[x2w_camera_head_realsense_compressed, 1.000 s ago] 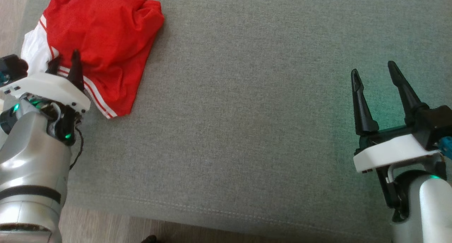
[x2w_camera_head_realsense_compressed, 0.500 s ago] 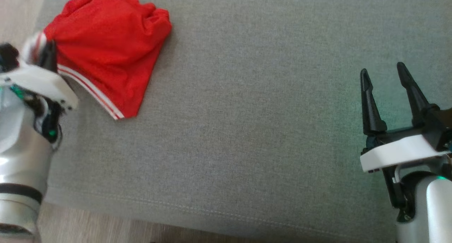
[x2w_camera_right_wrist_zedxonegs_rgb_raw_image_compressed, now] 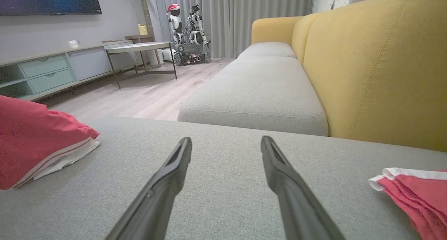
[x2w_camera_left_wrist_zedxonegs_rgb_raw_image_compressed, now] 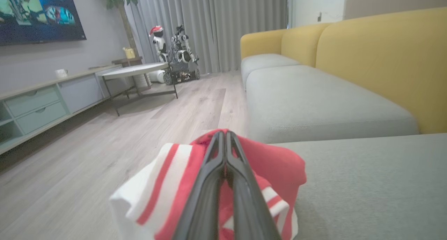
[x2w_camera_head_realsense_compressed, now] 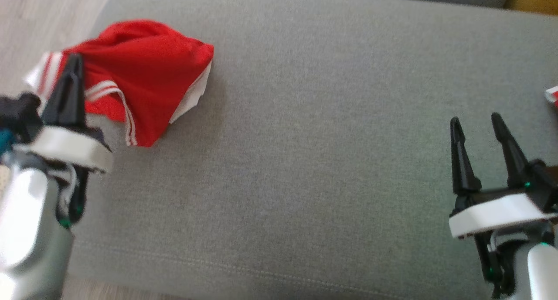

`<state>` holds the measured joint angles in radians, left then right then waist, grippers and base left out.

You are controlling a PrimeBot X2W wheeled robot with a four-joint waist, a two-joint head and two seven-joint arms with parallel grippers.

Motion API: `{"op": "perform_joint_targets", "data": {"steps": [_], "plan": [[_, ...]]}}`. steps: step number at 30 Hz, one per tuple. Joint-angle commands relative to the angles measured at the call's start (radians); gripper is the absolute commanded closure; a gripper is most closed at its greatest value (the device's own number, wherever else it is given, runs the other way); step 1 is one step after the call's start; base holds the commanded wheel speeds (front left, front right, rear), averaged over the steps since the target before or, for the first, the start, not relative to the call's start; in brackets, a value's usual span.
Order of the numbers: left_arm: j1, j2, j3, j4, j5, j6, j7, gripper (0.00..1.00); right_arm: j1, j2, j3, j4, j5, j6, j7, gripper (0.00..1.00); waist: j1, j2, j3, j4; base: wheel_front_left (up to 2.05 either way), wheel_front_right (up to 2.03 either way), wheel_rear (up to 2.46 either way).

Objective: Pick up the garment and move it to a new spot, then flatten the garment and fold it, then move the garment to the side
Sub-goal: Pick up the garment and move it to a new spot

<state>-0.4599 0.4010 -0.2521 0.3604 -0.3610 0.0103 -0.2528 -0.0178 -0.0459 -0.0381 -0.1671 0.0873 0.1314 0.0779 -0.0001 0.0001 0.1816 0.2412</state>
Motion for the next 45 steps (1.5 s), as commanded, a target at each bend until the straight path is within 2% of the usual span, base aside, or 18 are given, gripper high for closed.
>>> {"op": "perform_joint_targets", "data": {"steps": [1,5,9,12,16,25,31,36,41,42,43,45], "plan": [[-0.018,0.055,0.039,-0.076,0.007,0.011,-0.009,1.00,-0.002,-0.004,0.020,-0.030,0.006,-0.001,-0.009,0.00,0.0001,-0.0001,-0.028,-0.005,0.00,0.00,0.00],[0.081,0.069,0.030,-0.260,0.018,0.041,0.019,1.00,0.020,-0.004,0.017,-0.030,0.016,-0.001,-0.012,0.00,0.0001,-0.0001,-0.048,-0.015,0.00,0.00,0.00],[0.145,0.081,0.007,-0.409,0.023,0.048,0.064,1.00,0.025,-0.004,0.021,-0.036,0.026,-0.001,-0.016,0.00,0.0001,-0.0001,-0.048,-0.044,0.00,0.00,0.00],[0.170,0.075,-0.020,-0.483,0.029,0.052,0.092,1.00,0.020,-0.004,0.027,-0.036,0.037,-0.001,-0.023,0.00,0.0001,-0.0001,-0.042,-0.081,0.00,0.00,0.00],[0.162,0.048,-0.086,-0.534,0.035,0.029,0.124,1.00,0.011,-0.004,0.040,-0.037,0.055,-0.001,-0.036,0.00,0.0001,-0.0001,-0.015,-0.146,0.00,0.00,0.00],[0.031,-0.083,-0.267,-0.488,0.055,-0.053,0.155,1.00,-0.029,-0.004,0.088,-0.012,0.100,-0.001,-0.087,0.00,0.0001,-0.0001,0.066,-0.335,0.00,0.00,0.00],[-0.074,-0.152,-0.333,-0.435,0.071,-0.083,0.152,1.00,-0.054,-0.004,0.108,0.015,0.135,-0.001,-0.131,0.00,0.0001,-0.0001,0.119,-0.440,0.00,0.00,0.00],[-0.105,-0.176,-0.382,-0.358,0.066,-0.101,0.175,1.00,-0.066,-0.004,0.117,0.034,0.150,-0.001,-0.157,0.00,0.0001,-0.0001,0.160,-0.481,0.00,0.00,0.00],[-0.103,-0.191,-0.427,-0.261,0.035,-0.119,0.179,1.00,-0.078,-0.004,0.120,0.053,0.160,-0.001,-0.176,0.00,0.0001,-0.0001,0.183,-0.489,0.00,0.00,0.00],[-0.104,-0.192,-0.436,-0.244,0.031,-0.121,0.180,0.58,-0.080,-0.004,0.120,0.058,0.158,-0.001,-0.178,0.00,0.0001,-0.0001,0.184,-0.486,0.00,0.00,0.00],[-0.105,-0.194,-0.445,-0.234,0.030,-0.124,0.173,0.00,-0.083,-0.004,0.118,0.062,0.155,-0.001,-0.179,0.00,0.0001,-0.0001,0.183,-0.481,0.00,0.00,0.00],[-0.104,-0.198,-0.454,-0.226,0.024,-0.126,0.165,0.00,-0.085,-0.004,0.115,0.066,0.152,-0.001,-0.180,0.00,0.0001,-0.0001,0.181,-0.475,0.00,0.00,0.00]]}}
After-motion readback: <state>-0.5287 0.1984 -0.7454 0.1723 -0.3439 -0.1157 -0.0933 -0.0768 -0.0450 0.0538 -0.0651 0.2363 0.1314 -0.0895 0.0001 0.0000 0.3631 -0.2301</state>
